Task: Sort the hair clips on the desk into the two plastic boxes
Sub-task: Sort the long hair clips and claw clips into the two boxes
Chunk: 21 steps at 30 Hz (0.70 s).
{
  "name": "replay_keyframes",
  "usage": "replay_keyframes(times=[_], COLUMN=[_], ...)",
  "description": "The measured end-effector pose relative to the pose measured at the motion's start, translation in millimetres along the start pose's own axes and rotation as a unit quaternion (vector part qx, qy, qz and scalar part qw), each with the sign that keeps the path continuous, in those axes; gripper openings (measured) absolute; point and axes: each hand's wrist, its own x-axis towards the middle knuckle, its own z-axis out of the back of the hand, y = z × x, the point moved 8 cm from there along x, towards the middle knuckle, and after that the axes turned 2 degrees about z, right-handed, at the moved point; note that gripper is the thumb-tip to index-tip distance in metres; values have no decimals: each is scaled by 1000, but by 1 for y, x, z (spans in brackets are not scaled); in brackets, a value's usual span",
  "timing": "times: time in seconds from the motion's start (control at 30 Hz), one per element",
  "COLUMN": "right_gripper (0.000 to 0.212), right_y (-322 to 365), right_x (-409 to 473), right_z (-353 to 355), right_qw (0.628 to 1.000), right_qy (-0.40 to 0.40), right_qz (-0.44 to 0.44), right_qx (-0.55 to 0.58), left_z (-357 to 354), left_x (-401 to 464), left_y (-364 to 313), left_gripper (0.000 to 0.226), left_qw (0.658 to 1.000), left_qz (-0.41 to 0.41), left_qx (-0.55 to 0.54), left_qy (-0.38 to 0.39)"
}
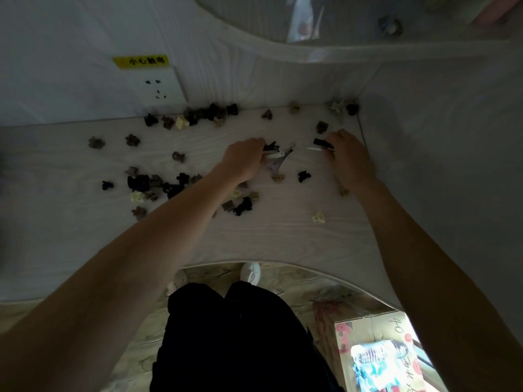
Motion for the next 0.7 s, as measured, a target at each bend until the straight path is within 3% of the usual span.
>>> replay_keyframes(times=[0.17,0.33,0.7], right_gripper=[20,23,23], right_y=[52,73,64], right_x=[5,14,19], right_z=[-14,-31,-44], right_qw=[994,984,983], right_qy=[32,69,152], right_qz=[102,163,75], right_qx=[33,9,-64], left_z=[3,16,27], left_x=[-15,-25,-81], left_y=[18,35,70], left_gripper=[34,31,24], left_qw=[999,999,992], left_qz=[-2,48,54], left_qx=[34,-5,-102], left_qy=[-8,-11,-54])
